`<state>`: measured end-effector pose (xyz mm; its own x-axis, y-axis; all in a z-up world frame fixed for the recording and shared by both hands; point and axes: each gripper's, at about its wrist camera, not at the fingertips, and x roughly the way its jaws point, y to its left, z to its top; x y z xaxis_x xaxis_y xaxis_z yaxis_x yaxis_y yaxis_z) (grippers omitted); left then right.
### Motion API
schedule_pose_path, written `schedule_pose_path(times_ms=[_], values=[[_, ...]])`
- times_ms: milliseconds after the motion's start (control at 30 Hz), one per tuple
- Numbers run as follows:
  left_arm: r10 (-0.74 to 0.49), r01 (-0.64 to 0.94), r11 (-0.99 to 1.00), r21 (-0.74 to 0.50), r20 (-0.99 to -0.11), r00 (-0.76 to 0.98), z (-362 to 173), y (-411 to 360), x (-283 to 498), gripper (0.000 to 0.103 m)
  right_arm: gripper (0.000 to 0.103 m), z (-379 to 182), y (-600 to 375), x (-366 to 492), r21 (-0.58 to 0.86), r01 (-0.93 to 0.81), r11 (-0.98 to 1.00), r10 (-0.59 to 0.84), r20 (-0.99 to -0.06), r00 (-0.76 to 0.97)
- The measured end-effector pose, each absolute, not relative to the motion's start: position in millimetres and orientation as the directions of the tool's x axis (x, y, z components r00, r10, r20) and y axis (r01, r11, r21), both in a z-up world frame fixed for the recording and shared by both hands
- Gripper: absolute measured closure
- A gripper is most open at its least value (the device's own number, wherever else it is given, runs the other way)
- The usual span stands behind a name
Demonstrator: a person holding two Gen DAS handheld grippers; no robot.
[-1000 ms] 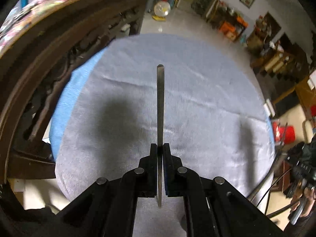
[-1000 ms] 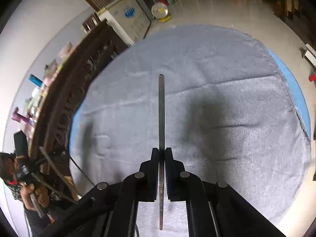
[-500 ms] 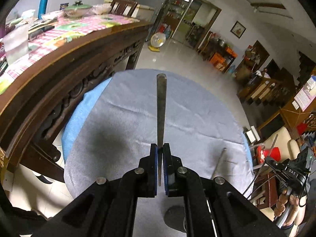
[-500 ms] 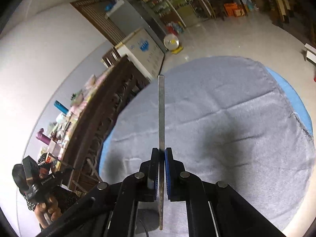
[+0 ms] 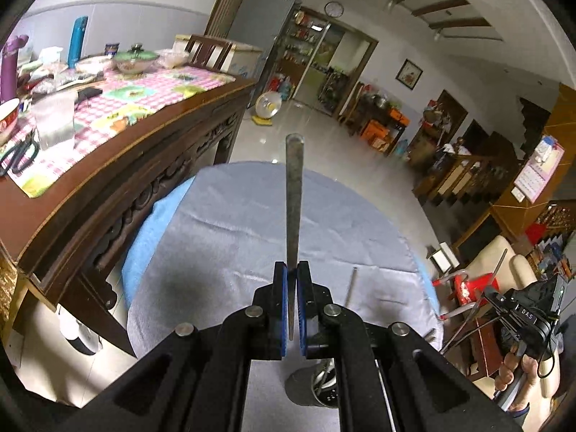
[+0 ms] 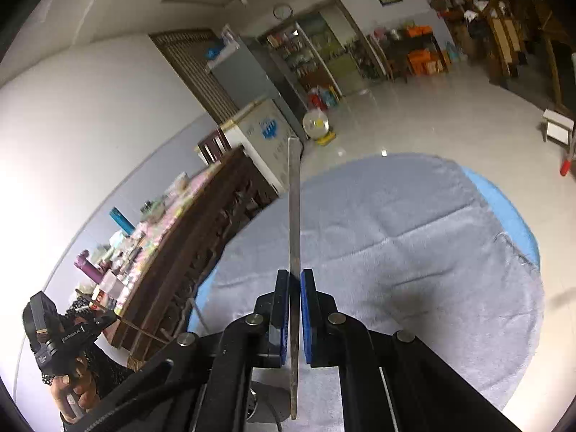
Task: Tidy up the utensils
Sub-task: 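Lower both chopsticks into the black holder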
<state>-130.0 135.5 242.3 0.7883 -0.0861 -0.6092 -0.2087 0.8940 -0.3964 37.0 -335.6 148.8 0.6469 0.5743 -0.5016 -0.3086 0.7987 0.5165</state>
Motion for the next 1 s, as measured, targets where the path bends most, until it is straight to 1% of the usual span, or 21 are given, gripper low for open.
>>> schedule_pose_path(times_ms=[133, 300, 500, 600, 833, 1000], values=[[-0.106, -0.164, 0.900, -0.404, -0.567, 0.817, 262, 129, -149, 0.098, 0.096, 174, -344, 9, 0.510, -0.342, 0.789, 0.580, -0.434, 0.689], [-0.129, -0.112, 0.915, -0.388, -0.544, 0.829, 273, 113, -160, 0.098, 0.096, 202, -331, -24, 0.482, -0.418, 0.770, 0.607, -0.352, 0.712], [-0.156, -0.067, 0.930, -0.363, -0.550, 0.820, 269, 89, -158, 0.098, 0.096, 206, -285, -46, 0.413, -0.496, 0.764, 0.630, -0.310, 0.712], [-0.169, -0.058, 0.932, -0.358, -0.571, 0.804, 257, 82, -152, 0.098, 0.096, 196, -259, -48, 0.385, -0.520, 0.762, 0.638, -0.311, 0.705], [-0.179, -0.046, 0.943, -0.331, -0.616, 0.767, 229, 63, -139, 0.098, 0.096, 159, -208, -42, 0.310, -0.545, 0.779, 0.627, -0.361, 0.690], [-0.151, -0.056, 0.954, -0.293, -0.636, 0.756, 218, 56, -135, 0.098, 0.096, 142, -198, -41, 0.282, -0.553, 0.784, 0.620, -0.377, 0.688]])
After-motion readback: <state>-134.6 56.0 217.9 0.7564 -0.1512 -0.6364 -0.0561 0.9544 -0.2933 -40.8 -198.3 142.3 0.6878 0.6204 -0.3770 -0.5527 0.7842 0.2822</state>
